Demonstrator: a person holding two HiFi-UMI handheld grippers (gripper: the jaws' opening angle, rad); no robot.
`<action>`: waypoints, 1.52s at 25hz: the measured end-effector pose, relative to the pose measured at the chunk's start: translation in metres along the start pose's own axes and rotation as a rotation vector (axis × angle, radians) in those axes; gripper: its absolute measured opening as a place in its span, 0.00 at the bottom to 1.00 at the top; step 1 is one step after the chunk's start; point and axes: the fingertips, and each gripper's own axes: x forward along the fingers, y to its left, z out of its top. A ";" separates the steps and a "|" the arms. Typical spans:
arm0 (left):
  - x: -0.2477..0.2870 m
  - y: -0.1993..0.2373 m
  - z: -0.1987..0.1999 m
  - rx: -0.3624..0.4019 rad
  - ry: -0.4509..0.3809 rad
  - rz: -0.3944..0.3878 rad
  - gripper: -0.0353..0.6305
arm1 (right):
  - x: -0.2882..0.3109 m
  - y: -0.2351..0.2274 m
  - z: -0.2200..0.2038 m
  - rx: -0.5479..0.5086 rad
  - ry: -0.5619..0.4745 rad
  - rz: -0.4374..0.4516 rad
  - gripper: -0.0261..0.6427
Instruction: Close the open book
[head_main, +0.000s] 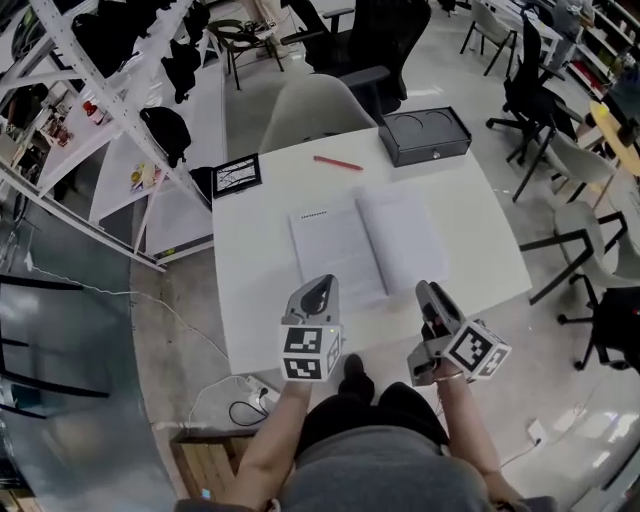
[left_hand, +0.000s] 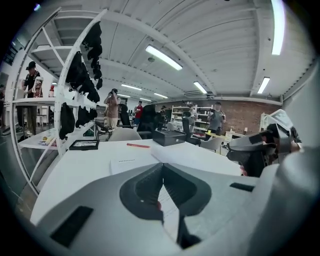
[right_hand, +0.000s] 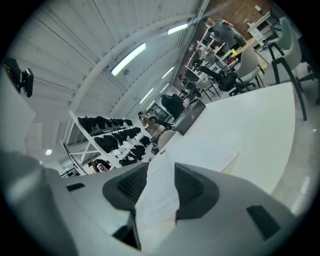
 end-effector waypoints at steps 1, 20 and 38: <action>0.003 0.000 0.000 0.003 0.005 -0.008 0.06 | 0.000 -0.003 -0.001 0.022 -0.001 -0.012 0.29; 0.051 -0.013 -0.018 0.022 0.117 -0.099 0.06 | 0.000 -0.054 -0.013 0.262 -0.003 -0.153 0.40; 0.074 -0.023 -0.040 0.028 0.214 -0.127 0.06 | 0.019 -0.068 -0.034 0.402 0.072 -0.101 0.49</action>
